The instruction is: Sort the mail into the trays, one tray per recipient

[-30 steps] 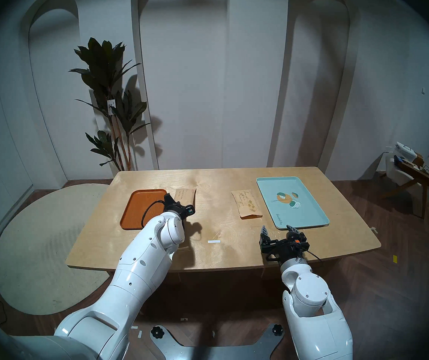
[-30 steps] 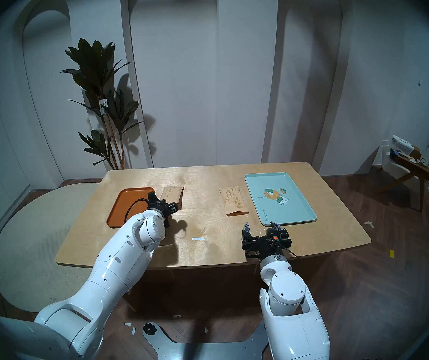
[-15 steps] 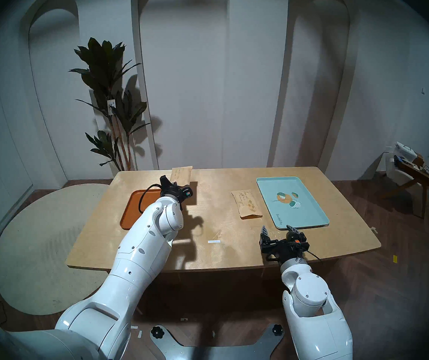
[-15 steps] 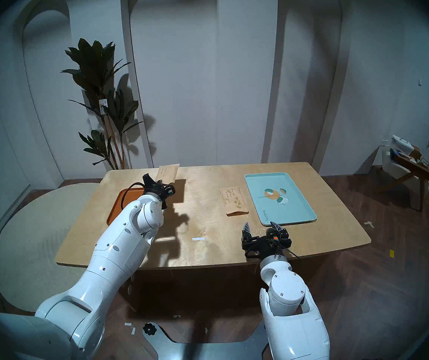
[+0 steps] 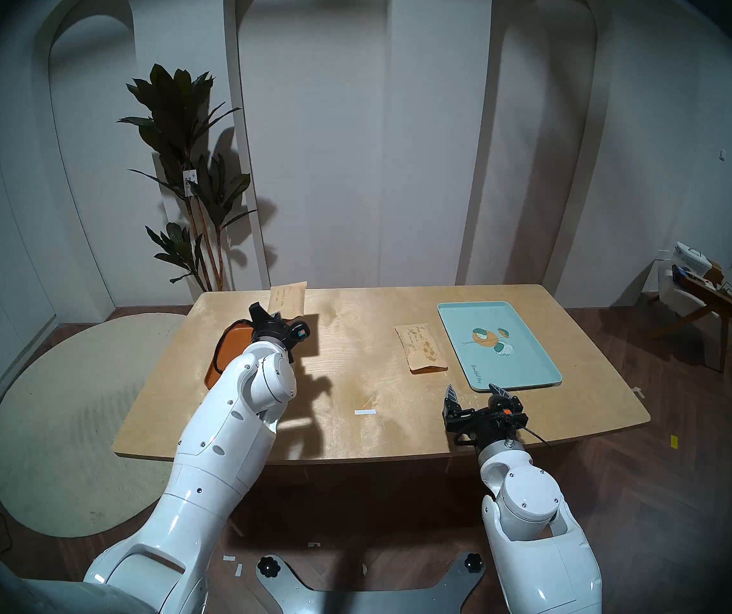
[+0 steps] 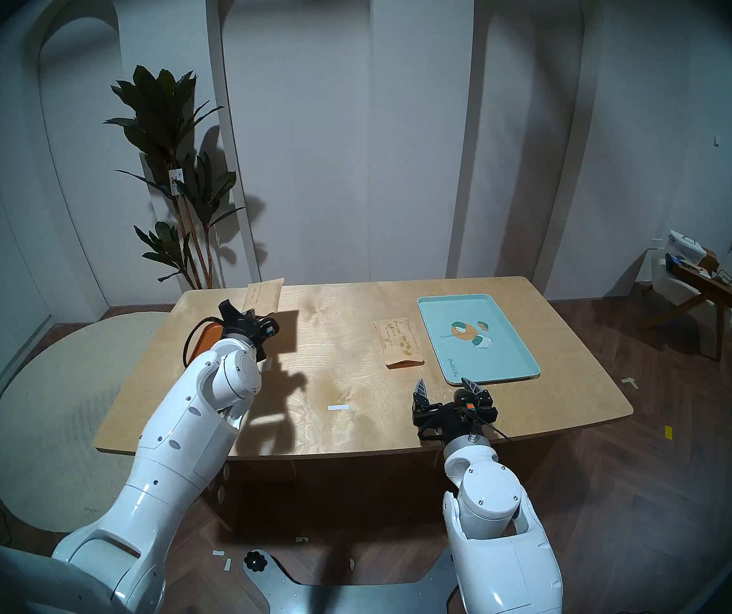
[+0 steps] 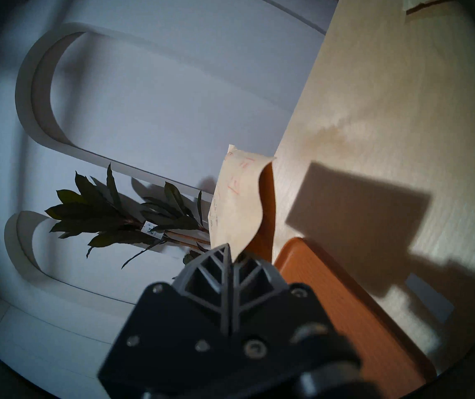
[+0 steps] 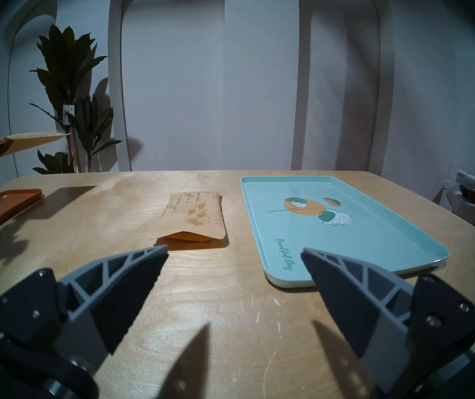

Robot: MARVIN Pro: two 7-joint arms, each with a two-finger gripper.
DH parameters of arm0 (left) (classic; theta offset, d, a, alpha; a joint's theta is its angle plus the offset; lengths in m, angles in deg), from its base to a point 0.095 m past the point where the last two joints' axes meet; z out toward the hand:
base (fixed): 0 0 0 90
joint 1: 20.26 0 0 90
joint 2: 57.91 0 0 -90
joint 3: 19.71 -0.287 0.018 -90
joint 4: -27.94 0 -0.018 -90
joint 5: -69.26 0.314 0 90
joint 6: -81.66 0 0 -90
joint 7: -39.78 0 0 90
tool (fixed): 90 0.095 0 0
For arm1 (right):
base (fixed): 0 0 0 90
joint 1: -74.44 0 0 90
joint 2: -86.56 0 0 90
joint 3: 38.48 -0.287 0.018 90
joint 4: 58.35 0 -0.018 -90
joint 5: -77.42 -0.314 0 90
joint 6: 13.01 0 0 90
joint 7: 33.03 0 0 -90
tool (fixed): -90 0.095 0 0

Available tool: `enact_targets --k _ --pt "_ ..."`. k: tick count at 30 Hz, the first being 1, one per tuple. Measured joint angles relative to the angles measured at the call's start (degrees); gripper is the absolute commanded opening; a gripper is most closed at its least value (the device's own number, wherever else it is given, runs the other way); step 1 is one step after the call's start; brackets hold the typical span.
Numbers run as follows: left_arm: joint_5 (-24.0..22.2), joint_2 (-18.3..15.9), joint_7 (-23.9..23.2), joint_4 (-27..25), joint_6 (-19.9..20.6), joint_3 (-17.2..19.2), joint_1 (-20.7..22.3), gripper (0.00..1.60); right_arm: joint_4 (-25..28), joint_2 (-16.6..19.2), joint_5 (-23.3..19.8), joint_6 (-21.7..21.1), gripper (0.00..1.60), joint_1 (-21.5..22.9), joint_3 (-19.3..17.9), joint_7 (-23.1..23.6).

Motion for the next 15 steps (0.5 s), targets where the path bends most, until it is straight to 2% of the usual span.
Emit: enact_targets --k 6,15 --pt "-0.23 -1.68 -0.92 -1.29 0.32 1.19 -2.88 0.0 0.0 0.0 0.0 0.0 1.6 0.0 0.0 0.0" --pt "0.0 -4.41 -1.39 0.63 -1.95 2.75 -3.53 0.0 0.01 0.0 0.0 0.0 1.6 -0.01 0.0 0.0"
